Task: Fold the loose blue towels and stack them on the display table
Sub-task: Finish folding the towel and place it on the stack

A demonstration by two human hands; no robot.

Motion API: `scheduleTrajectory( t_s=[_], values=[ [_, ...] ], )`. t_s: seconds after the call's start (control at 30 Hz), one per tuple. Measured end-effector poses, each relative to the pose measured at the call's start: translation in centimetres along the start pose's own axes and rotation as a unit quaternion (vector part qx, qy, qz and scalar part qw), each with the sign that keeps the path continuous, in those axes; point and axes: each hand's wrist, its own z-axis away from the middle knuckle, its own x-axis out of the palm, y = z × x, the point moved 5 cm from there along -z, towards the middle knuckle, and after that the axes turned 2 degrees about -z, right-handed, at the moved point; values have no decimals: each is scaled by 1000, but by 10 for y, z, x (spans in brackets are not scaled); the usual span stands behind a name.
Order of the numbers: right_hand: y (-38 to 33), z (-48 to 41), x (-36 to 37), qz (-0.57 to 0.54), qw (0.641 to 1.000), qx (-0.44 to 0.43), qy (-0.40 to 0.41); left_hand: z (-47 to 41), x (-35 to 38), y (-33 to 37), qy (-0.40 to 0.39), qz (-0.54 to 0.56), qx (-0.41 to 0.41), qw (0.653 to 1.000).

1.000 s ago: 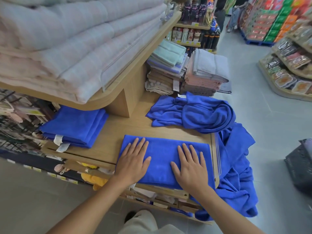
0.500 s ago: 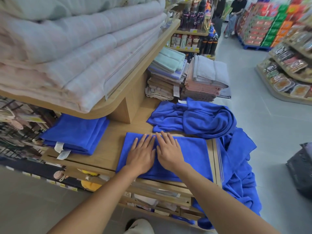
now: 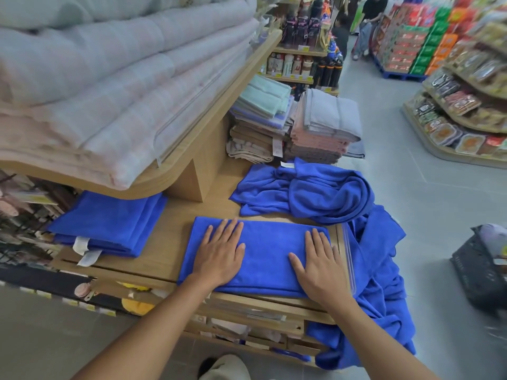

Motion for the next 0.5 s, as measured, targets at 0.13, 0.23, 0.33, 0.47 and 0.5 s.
scheduleTrajectory(
  t_s=[0.13,0.23,0.33,0.47,0.5],
  values=[
    [-1,4,-3,-18,1000,1,-6,15,6,0,13,-5,-16,1000],
    [0,4,-11,-48,998,42,-1,16,5,-2,21,-3,-25,999],
    [6,-1,-25,-67,996,55,6,14,5,0,20,-5,-21,1000],
    [8,-9,-36,-94,993,66,-33,15,7,-2,14,-10,-22,1000],
    [8,-12,-37,-95,992,72,-47,15,7,-2,14,-11,-21,1000]
  ],
)
